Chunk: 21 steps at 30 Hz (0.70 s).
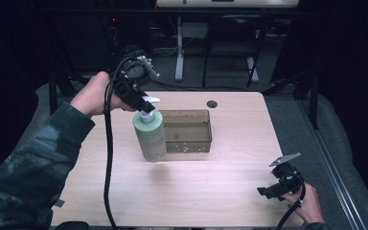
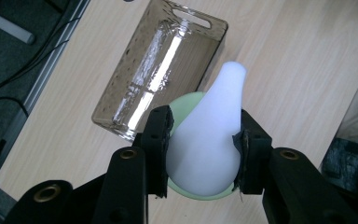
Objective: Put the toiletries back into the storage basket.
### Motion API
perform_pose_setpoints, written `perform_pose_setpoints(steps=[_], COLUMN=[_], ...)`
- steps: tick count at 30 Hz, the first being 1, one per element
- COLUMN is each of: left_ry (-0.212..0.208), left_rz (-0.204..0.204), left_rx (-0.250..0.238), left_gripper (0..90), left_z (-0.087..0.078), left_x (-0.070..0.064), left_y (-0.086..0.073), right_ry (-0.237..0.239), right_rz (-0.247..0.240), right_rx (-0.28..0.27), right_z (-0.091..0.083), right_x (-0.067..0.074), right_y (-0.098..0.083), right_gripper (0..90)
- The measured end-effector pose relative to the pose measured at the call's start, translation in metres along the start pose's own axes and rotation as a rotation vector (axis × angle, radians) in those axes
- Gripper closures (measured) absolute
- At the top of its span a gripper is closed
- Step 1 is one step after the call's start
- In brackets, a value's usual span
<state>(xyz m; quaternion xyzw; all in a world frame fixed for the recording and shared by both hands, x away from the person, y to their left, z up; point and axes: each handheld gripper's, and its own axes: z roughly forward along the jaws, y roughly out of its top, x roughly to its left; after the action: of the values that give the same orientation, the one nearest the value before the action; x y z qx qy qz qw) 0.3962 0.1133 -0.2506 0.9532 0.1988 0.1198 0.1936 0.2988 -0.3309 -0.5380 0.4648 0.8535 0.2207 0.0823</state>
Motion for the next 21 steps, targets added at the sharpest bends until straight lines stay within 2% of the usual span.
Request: perform_pose_setpoints(steps=[5,21], left_ry=[0.015,0.04], left_rz=[0.003,-0.024], left_rx=[0.002,0.01], left_gripper=[62.7,62.8], left_z=[-0.004,-0.017], left_x=[0.003,0.018], left_y=[0.003,0.011], right_ry=[-0.001,-0.008], right_rz=[0.003,0.003], right_rx=[0.001,-0.002], right_z=[0.0,0.0], right_x=[0.0,0.0], right_y=[0.0,-0.001], right_gripper=[0.0,0.0])
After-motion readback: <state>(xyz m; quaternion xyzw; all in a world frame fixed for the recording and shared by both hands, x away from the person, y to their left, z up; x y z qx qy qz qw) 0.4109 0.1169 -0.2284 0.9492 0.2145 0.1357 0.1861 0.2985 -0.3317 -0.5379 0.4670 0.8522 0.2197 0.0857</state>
